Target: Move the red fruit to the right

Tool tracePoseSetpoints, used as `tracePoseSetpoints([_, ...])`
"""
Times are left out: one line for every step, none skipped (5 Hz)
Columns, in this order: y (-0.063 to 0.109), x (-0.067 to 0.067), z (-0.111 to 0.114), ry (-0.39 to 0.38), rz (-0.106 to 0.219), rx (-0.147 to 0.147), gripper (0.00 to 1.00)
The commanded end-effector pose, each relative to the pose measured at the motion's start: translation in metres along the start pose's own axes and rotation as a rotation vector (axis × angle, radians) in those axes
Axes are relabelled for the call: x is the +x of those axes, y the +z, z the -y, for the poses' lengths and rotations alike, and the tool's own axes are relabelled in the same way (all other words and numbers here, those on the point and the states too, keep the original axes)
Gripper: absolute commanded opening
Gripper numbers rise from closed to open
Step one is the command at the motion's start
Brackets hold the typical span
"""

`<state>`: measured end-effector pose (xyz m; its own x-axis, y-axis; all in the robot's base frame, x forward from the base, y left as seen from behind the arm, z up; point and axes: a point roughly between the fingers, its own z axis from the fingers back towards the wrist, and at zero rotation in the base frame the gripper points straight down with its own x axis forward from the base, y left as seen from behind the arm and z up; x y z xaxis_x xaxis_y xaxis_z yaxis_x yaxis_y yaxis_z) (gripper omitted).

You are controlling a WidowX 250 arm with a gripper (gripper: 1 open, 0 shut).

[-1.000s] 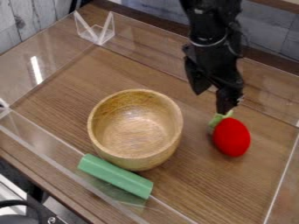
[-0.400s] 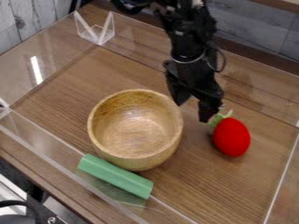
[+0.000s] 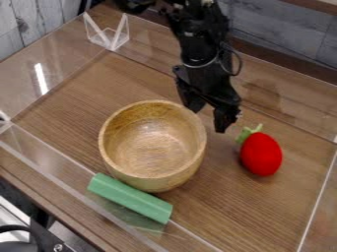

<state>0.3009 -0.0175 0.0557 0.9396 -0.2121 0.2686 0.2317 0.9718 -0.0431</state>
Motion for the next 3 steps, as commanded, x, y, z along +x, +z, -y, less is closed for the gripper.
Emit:
tracePoseSetpoints([0.019, 0.014, 0.003, 0.009, 0.068, 0.016, 1.0])
tracePoseSetpoints([0.021, 0.016, 0.005, 0.025, 0.069, 0.017, 1.0])
tracePoseSetpoints([0.035, 0.016, 0.0, 0.028, 0.072, 0.014, 1.0])
